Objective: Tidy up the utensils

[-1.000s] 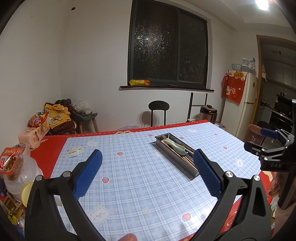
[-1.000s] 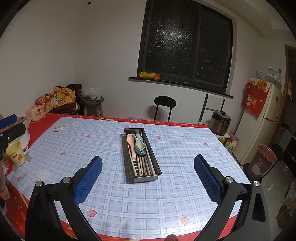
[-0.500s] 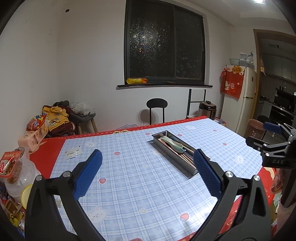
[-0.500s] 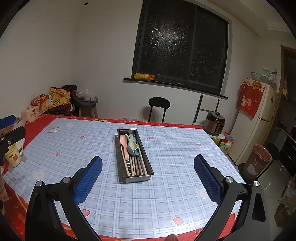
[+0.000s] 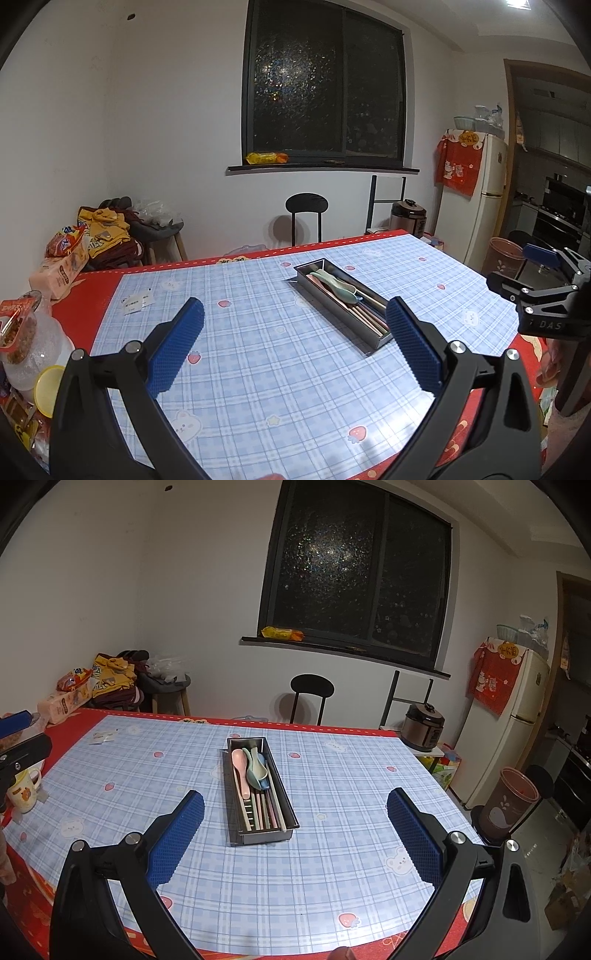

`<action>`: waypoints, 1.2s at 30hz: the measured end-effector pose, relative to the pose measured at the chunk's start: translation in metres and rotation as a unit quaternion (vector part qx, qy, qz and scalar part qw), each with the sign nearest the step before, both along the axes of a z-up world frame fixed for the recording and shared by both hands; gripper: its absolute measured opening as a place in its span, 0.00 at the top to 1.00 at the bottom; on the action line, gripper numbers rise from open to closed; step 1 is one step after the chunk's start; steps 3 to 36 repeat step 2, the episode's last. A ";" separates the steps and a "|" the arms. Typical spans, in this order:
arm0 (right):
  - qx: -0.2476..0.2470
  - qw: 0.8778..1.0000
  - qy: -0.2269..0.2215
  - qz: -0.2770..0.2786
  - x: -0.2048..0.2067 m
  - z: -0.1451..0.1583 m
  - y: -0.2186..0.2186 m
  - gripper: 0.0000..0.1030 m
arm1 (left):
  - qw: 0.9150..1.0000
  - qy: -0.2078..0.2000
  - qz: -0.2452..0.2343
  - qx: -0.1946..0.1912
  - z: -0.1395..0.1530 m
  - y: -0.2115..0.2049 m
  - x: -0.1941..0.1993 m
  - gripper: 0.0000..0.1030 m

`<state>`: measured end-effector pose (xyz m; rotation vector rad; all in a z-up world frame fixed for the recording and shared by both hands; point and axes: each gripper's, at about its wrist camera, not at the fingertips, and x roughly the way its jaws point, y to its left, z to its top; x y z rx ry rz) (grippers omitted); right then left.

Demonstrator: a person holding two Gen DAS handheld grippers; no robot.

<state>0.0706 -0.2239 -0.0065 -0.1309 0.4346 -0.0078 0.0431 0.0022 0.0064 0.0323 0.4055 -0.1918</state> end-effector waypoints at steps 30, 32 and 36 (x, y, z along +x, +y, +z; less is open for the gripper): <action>0.000 1.000 0.000 0.001 0.000 0.000 0.000 0.06 | 1.000 0.002 0.002 0.000 -0.001 0.000 0.001 0.06; 0.000 1.000 0.000 0.001 0.000 0.000 0.000 0.06 | 1.000 0.002 0.002 0.000 -0.001 0.000 0.001 0.06; 0.000 1.000 0.000 0.001 0.000 0.000 0.000 0.06 | 1.000 0.002 0.002 0.000 -0.001 0.000 0.001 0.06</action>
